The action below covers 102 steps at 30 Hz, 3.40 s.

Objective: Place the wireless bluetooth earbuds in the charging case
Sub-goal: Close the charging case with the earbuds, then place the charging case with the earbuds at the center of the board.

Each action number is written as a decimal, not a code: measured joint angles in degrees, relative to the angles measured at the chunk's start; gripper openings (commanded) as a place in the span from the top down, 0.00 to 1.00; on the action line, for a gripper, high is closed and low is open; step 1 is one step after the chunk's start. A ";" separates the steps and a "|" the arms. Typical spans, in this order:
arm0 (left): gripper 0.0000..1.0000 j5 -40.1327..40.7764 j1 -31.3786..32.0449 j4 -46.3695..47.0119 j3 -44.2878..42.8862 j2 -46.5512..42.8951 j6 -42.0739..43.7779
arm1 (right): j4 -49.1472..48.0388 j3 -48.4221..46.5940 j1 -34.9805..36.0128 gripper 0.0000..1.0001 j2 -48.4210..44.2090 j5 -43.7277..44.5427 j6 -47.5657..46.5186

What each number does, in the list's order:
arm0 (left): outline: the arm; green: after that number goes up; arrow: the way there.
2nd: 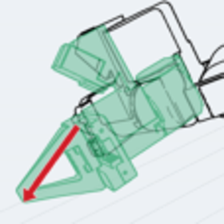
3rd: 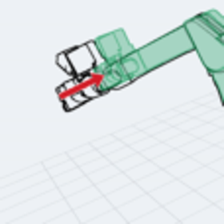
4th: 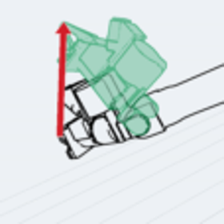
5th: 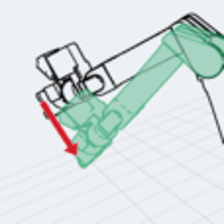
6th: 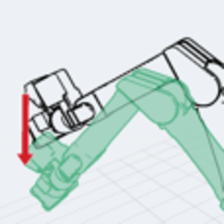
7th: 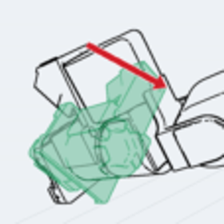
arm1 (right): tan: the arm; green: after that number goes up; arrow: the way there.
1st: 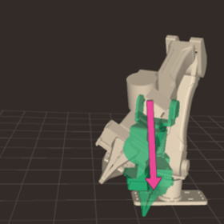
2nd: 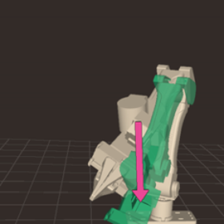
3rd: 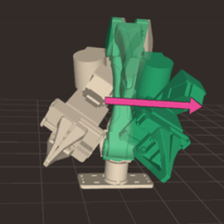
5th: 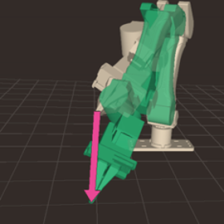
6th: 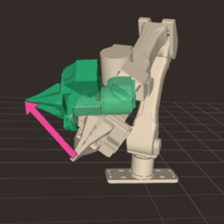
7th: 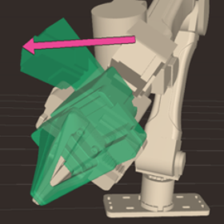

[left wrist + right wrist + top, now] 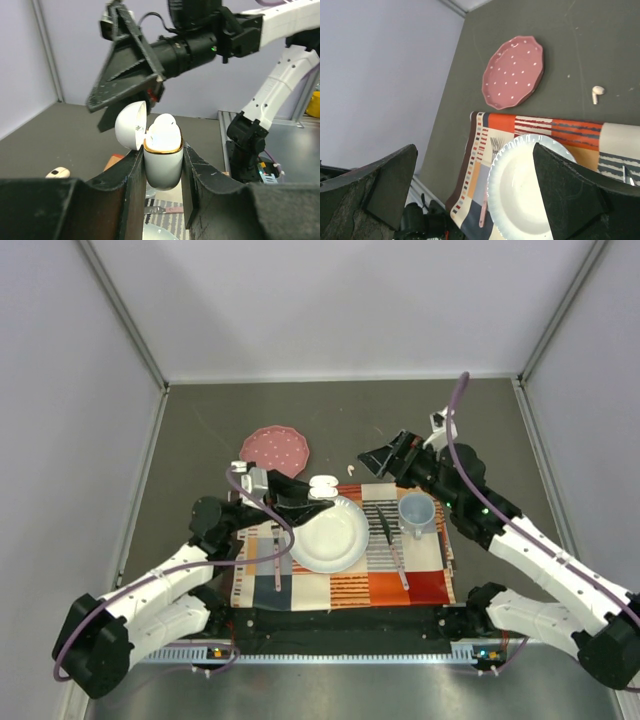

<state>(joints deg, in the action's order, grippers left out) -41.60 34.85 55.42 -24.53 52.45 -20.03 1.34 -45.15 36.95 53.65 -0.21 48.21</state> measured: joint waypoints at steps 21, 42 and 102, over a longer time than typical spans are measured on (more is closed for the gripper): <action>1.00 -0.85 0.39 5.49 5.68 3.32 0.52 | 6.56 -15.04 6.56 0.01 16.74 -4.31 -7.37; 1.00 1.95 1.86 7.56 4.04 9.97 -0.11 | 16.37 -19.06 7.19 0.01 16.94 -8.98 -17.59; 1.00 3.48 -15.12 -31.30 -54.21 72.24 -28.79 | 19.87 -6.49 -0.24 0.01 -7.02 26.10 -10.29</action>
<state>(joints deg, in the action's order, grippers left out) -38.13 19.73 24.12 -78.74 124.68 -48.82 21.21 -51.64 36.71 46.63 25.89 37.91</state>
